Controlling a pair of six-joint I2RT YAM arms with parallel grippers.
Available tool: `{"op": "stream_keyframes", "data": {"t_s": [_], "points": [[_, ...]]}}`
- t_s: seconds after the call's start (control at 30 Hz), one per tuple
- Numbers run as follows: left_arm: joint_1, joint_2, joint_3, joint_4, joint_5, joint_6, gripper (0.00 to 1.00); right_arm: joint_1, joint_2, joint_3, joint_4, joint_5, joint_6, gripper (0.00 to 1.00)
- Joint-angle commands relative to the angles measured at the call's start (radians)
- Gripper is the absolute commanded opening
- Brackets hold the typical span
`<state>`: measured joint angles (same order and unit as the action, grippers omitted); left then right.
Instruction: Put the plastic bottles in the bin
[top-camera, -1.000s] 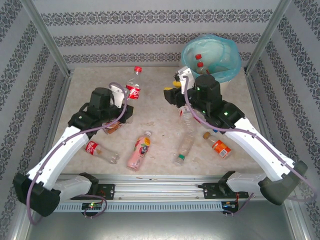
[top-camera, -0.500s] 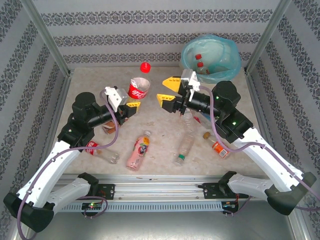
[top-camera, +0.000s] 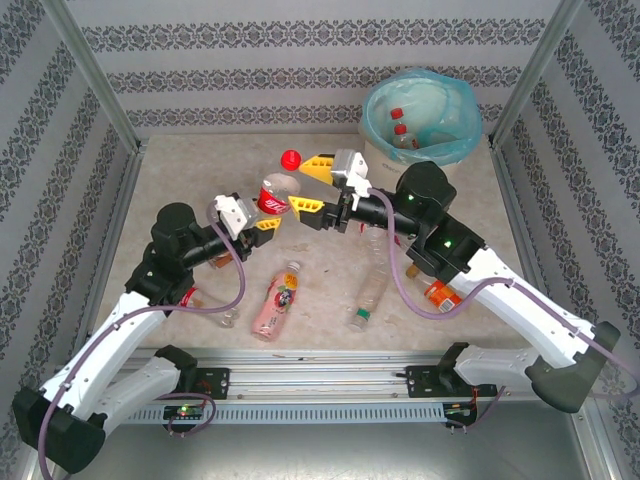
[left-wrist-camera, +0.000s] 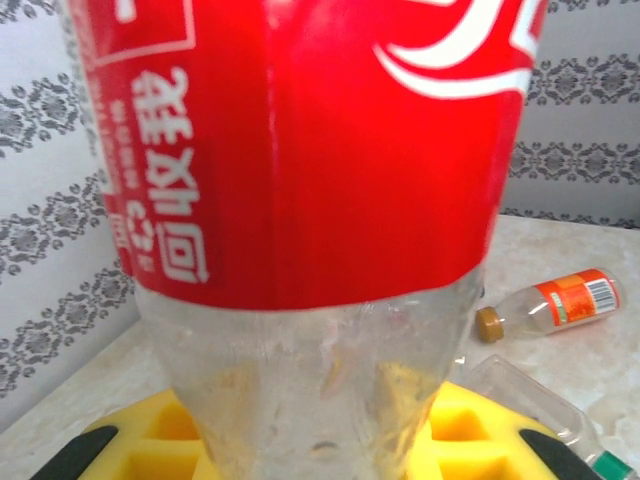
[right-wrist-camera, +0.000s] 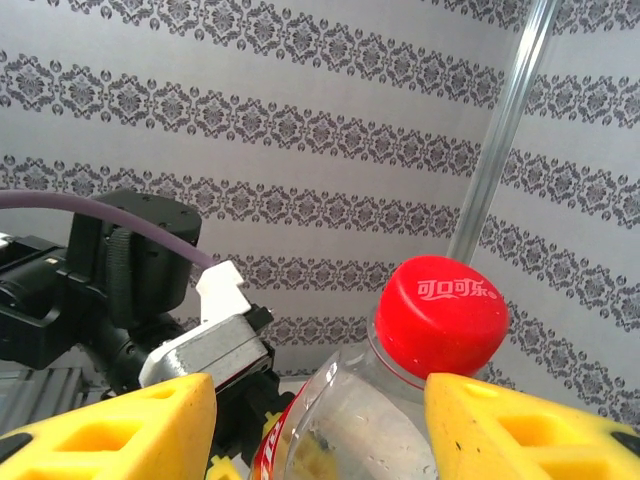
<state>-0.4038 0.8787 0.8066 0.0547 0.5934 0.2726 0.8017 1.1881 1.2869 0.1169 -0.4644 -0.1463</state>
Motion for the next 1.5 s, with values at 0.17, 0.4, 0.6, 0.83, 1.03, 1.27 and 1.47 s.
{"op": "stream_keyframes", "data": {"t_s": [0.17,0.4,0.6,0.83,1.03,1.27,1.47], "points": [[-0.010,-0.077,-0.071,0.156,-0.078,0.046,0.00,0.036,0.036,0.039,0.097,0.136,-0.050,0.59],[-0.011,-0.093,-0.088,0.158,-0.095,0.068,0.00,0.037,0.037,0.050,0.102,0.048,-0.045,0.72],[-0.010,-0.090,-0.099,0.163,-0.094,0.079,0.00,0.036,0.056,0.084,0.083,-0.056,-0.030,0.60],[-0.010,-0.096,-0.102,0.170,-0.095,0.078,0.00,0.033,0.069,0.109,0.063,-0.100,-0.012,0.50],[-0.011,-0.112,-0.112,0.175,-0.097,0.085,0.00,0.033,0.086,0.132,0.041,-0.037,0.007,0.61],[-0.010,-0.111,-0.108,0.181,-0.085,0.073,0.00,0.028,0.133,0.215,0.006,-0.146,0.070,0.47],[-0.010,-0.121,-0.108,0.183,-0.099,0.070,0.00,0.026,0.134,0.221,-0.018,-0.131,0.062,0.43]]}}
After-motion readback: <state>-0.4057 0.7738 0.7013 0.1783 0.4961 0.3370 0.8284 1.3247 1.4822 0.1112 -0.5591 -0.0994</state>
